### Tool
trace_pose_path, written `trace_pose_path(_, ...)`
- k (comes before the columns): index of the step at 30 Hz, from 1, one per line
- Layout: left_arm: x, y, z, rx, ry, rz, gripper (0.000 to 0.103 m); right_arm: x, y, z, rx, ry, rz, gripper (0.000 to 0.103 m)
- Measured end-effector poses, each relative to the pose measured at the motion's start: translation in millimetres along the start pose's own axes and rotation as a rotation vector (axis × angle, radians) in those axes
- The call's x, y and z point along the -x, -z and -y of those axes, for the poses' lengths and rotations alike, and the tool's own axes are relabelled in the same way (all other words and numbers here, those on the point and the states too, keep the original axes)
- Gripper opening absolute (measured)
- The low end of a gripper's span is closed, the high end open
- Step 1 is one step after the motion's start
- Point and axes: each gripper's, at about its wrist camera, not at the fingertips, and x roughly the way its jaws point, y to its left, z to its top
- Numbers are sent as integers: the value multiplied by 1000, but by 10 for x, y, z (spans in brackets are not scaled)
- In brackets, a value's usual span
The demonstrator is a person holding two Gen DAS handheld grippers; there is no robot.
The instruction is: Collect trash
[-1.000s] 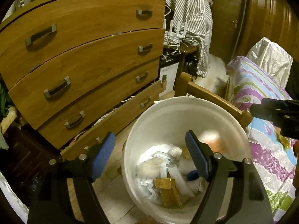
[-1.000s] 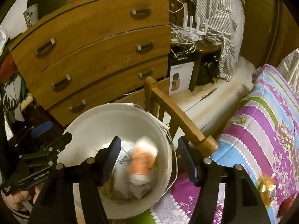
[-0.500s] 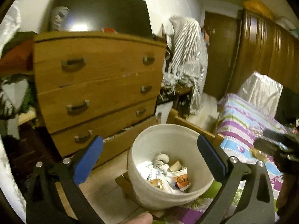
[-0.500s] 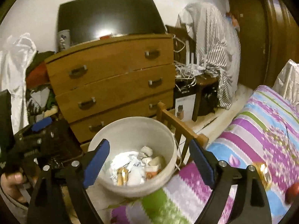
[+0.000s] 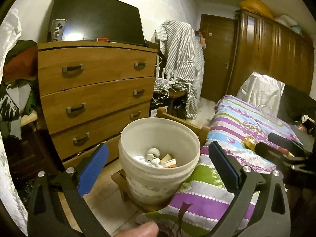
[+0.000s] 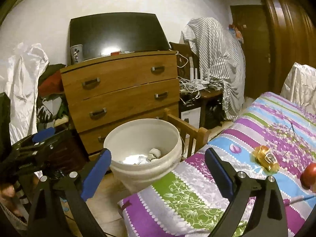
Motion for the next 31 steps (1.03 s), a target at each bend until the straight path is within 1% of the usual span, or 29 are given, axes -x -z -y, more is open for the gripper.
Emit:
trace_pose_path(4,31,-9,10,2,2,-7,98,87,-28,4,10,-3,12,95)
trace_pose_path(15,65,-10,69,-10,8,-8,98,28,-111,-19,8,-1,5,95)
trace_pose_path(22,34,-1,68,-11,-8,-11,98,-54,-151,-33,2,-4,-6,95)
trace_pose_path(24,13,-3,57,-2,-8,-19,98,-71,-148,-49,3,-2,-8,95)
trace_pose_path(27,-27,-4,38,-1,-27,-37,98,-71,-146,-54,1,0,-5,96)
trace_pose_path(31,-35,-3,32,0,-28,-40,98,-71,-135,-65,3,-1,-7,96)
